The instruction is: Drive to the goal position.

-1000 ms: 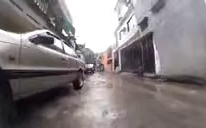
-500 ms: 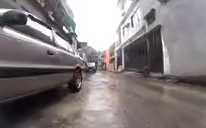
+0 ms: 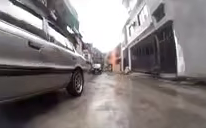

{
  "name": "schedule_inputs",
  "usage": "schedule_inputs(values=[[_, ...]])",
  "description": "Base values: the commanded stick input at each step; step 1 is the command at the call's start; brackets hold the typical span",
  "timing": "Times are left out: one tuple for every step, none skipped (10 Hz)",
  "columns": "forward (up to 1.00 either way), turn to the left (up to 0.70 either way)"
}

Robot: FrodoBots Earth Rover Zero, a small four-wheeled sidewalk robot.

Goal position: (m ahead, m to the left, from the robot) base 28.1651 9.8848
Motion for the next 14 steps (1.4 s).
schedule_inputs(values=[[0.99,0.0],[0.99,0.0],[0.99,0.0],[0.99,0.0],[0.99,0.0],[0.99,-0.38],[0.99,-0.39],[0.99,-0.12],[0.99,0.0],[0.99,0.0],[0.99,0.0],[0.99,0.0],[0.99,0.0],[0.99,0.0]])
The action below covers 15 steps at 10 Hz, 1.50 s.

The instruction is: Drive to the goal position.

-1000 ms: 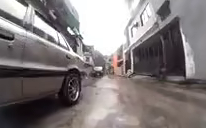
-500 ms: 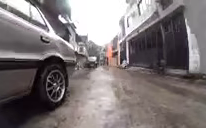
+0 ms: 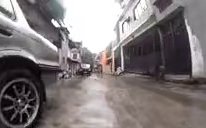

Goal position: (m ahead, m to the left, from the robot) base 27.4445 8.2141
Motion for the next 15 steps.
schedule_inputs(values=[[0.99,0.0],[0.99,0.0],[0.99,0.0],[0.99,0.0],[0.99,0.23],[0.99,0.4],[0.99,0.1],[0.99,0.0],[0.99,0.0],[0.99,0.0],[0.99,0.0],[0.99,0.24],[0.99,0.37],[0.99,0.17],[0.99,0.0]])
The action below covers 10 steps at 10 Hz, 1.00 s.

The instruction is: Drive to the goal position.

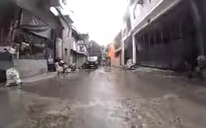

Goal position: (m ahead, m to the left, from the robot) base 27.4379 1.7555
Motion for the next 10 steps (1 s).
schedule_inputs(values=[[0.99,0.0],[0.99,0.0],[0.99,0.0],[0.99,0.0],[0.99,0.0],[0.99,0.0],[0.99,0.0],[0.99,0.0],[0.99,0.0],[0.99,0.0]])
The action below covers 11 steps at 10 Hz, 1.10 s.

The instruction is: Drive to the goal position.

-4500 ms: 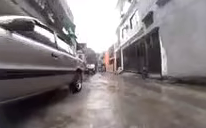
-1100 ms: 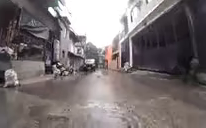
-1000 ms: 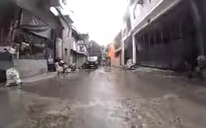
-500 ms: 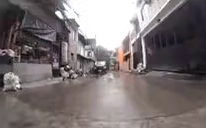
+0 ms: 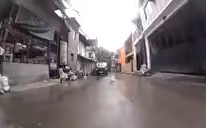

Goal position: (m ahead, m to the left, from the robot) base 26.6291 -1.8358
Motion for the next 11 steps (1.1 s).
schedule_inputs(values=[[0.99,0.0],[0.99,0.0],[0.99,0.0],[0.99,0.0],[0.99,0.0],[0.99,0.0],[0.99,0.0],[0.99,0.0],[0.99,0.0],[0.99,0.0],[0.99,0.0]])
